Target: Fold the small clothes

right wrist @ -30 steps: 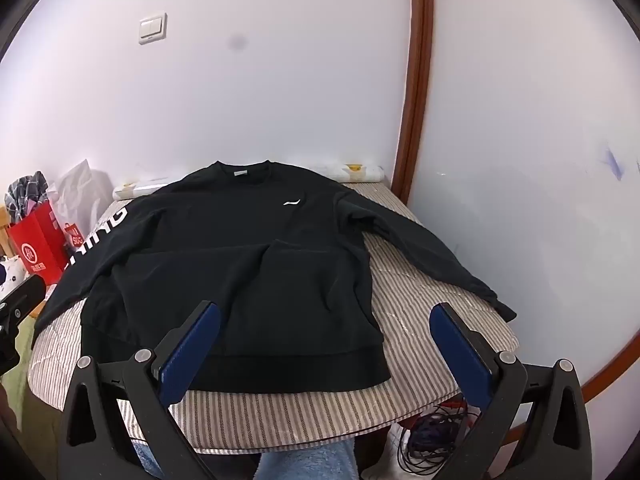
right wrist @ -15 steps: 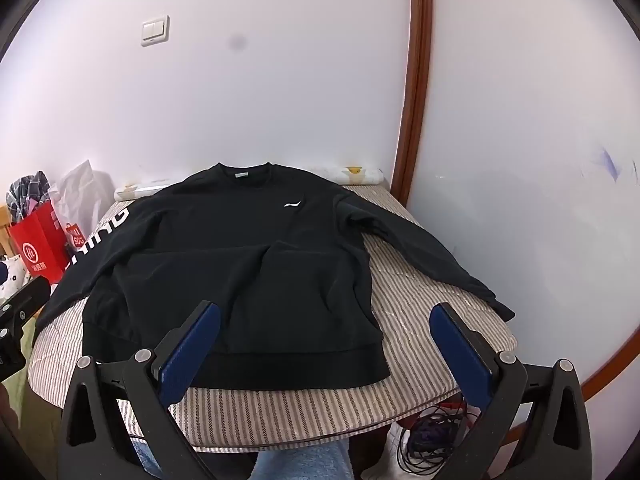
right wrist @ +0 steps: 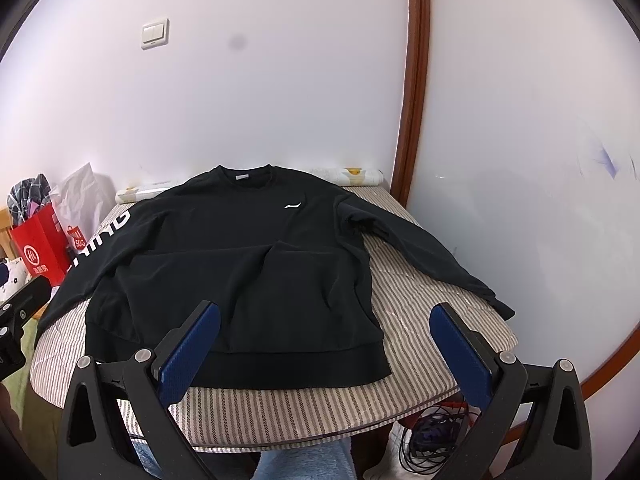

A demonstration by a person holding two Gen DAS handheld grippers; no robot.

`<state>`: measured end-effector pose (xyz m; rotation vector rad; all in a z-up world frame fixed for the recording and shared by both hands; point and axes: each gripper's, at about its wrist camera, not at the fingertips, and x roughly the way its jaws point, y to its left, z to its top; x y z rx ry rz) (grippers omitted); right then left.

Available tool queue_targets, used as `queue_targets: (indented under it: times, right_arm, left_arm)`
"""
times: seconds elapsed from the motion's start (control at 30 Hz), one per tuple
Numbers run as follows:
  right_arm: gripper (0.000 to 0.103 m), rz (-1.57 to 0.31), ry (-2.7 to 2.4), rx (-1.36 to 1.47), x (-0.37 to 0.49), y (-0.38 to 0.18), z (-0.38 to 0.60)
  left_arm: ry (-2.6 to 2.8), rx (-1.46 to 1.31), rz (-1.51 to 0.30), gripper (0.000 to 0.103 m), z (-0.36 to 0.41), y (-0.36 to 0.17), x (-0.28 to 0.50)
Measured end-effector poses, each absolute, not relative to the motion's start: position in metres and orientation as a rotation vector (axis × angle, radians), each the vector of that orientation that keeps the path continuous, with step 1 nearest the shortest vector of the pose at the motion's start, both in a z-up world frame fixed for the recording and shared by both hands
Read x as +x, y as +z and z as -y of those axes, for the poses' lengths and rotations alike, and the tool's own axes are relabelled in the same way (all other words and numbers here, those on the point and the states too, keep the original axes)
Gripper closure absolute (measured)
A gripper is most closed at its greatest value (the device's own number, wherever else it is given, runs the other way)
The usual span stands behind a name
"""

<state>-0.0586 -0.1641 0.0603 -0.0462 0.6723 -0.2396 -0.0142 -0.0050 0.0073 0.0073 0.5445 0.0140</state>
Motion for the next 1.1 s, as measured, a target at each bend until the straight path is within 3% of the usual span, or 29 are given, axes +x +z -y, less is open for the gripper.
queue_targets:
  times: [1.1]
  right_arm:
    - [0.0,-0.663,-0.243,-0.049,-0.0638,0.0601,0.1603]
  left_arm:
    - [0.013,0.001,-0.546,0.0,0.0006,0.0017,-0.0147]
